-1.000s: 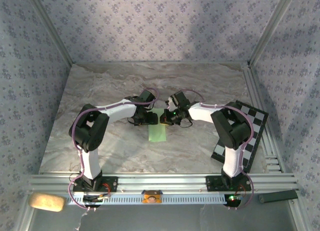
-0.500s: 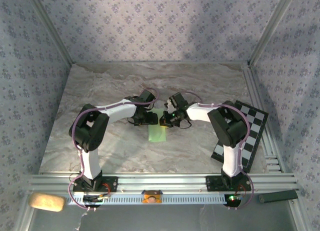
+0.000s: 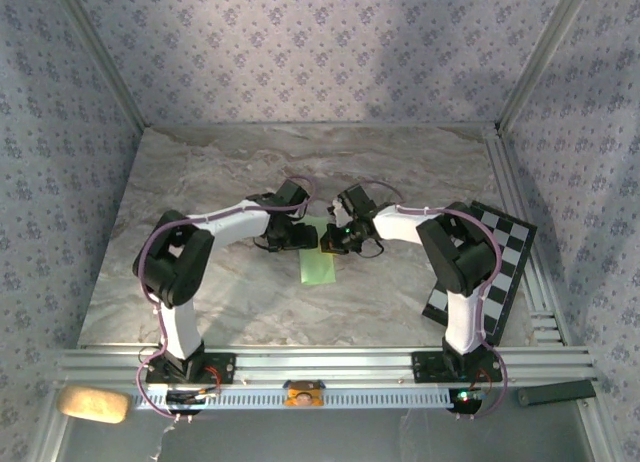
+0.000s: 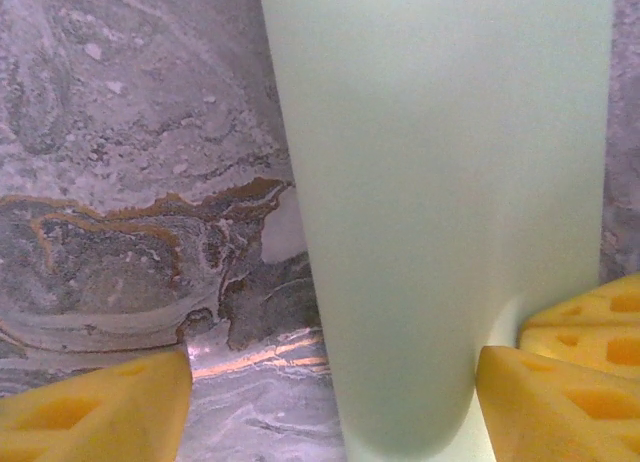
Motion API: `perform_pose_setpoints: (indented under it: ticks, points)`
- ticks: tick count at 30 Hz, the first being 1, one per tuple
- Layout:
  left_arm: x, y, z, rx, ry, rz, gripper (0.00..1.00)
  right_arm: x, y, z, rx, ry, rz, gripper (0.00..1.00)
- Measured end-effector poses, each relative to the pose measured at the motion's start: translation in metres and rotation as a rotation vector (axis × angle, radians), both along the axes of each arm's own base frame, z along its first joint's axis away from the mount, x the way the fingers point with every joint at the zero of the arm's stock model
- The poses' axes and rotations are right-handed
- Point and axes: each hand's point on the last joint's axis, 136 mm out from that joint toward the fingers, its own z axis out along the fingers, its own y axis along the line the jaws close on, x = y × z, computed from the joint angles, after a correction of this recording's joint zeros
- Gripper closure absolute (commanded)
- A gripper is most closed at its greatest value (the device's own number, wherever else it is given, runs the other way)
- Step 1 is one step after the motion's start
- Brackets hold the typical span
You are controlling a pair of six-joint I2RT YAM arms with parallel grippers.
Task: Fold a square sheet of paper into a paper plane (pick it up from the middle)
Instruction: Hold the square sheet of paper at the center of the table.
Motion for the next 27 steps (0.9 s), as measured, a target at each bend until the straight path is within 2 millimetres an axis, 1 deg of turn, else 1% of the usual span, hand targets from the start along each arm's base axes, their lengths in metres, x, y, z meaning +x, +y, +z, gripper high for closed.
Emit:
perform_pose_setpoints:
  ticks: [2,4,5,7,8,10,12,13,14,15,19,23,27]
  points:
    - [0.000,0.000,0.007,-0.028,-0.017,0.001,0.22,0.000,-0.003,0.000,-0.005,0.000,0.007,0.99]
    - [0.001,0.002,0.025,-0.075,-0.053,0.010,0.21,0.001,-0.005,0.000,-0.015,0.001,0.012,0.99]
    - [0.002,0.003,0.033,-0.098,-0.071,0.014,0.23,0.001,-0.006,0.000,-0.020,0.000,0.013,0.99]
    - [0.005,0.004,0.055,-0.171,-0.114,0.023,0.32,0.001,-0.007,0.000,-0.032,-0.001,0.017,0.99]
    - [0.008,0.003,0.067,-0.217,-0.137,0.028,0.38,0.001,-0.008,0.000,-0.036,-0.003,0.017,0.99]
    - [0.012,0.000,0.085,-0.310,-0.172,0.029,0.55,0.001,-0.008,0.000,-0.045,-0.002,0.017,0.99]
    - [0.013,-0.005,0.092,-0.394,-0.175,0.024,0.73,0.002,-0.009,0.000,-0.052,-0.006,0.017,0.99]
    - [0.013,-0.009,0.092,-0.427,-0.166,0.018,0.85,0.001,-0.008,0.000,-0.053,-0.005,0.018,0.99]
    - [0.011,-0.014,0.090,-0.463,-0.151,0.012,0.95,0.001,-0.009,-0.001,-0.055,-0.006,0.017,0.99]
    - [0.009,-0.019,0.088,-0.494,-0.134,0.004,1.00,0.001,-0.009,-0.001,-0.056,-0.006,0.017,0.99]
    - [-0.001,-0.034,0.074,-0.593,-0.062,-0.018,1.00,0.001,-0.009,-0.001,-0.056,-0.005,0.017,1.00]
    - [-0.001,-0.041,0.057,-0.621,-0.008,-0.021,1.00,0.001,-0.009,-0.001,-0.058,-0.007,0.017,1.00]
    - [0.001,-0.043,0.040,-0.627,0.028,-0.017,1.00,0.001,-0.009,-0.001,-0.058,-0.008,0.017,1.00]
